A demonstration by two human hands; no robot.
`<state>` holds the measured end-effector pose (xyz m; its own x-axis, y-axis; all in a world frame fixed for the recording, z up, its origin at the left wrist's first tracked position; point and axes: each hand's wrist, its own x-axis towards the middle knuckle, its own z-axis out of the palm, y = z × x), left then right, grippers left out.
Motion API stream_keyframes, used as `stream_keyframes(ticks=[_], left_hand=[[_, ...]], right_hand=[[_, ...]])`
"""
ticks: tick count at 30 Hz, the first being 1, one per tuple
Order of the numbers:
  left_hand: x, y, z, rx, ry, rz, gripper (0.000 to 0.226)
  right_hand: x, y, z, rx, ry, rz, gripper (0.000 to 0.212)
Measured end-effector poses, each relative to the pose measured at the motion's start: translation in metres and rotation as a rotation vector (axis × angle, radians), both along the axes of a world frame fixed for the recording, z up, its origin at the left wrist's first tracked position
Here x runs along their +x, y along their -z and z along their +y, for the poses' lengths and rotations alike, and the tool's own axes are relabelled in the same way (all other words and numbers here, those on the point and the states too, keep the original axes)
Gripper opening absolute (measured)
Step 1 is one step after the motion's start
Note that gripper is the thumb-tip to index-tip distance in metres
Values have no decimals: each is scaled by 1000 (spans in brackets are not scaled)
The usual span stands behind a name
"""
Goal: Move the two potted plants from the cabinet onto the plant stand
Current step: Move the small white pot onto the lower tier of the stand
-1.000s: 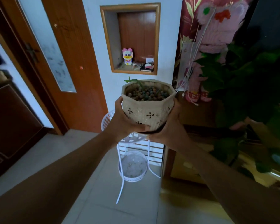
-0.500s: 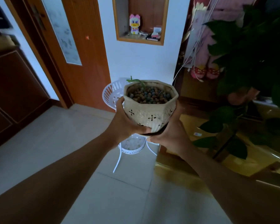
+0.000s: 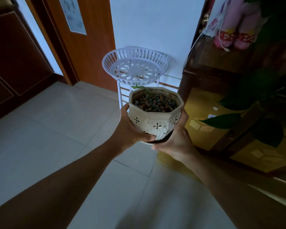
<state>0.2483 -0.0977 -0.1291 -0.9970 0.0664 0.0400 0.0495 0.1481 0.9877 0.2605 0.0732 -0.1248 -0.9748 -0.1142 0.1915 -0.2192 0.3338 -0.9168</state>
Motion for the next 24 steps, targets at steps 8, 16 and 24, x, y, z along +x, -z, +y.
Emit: stream_keyframes(ticks=[8,16,24], left_hand=[[-43,70,-19,-2,37,-63,122],[-93,121,-26,44,87,-107,119],[-150,192,-27,60,38,-108,114]], right_hand=[[-39,74,-19,-82,13,-14,118],[-85,129,-29,-79,21,-33,124],[-156,209,-25,41,-40,-25,132]])
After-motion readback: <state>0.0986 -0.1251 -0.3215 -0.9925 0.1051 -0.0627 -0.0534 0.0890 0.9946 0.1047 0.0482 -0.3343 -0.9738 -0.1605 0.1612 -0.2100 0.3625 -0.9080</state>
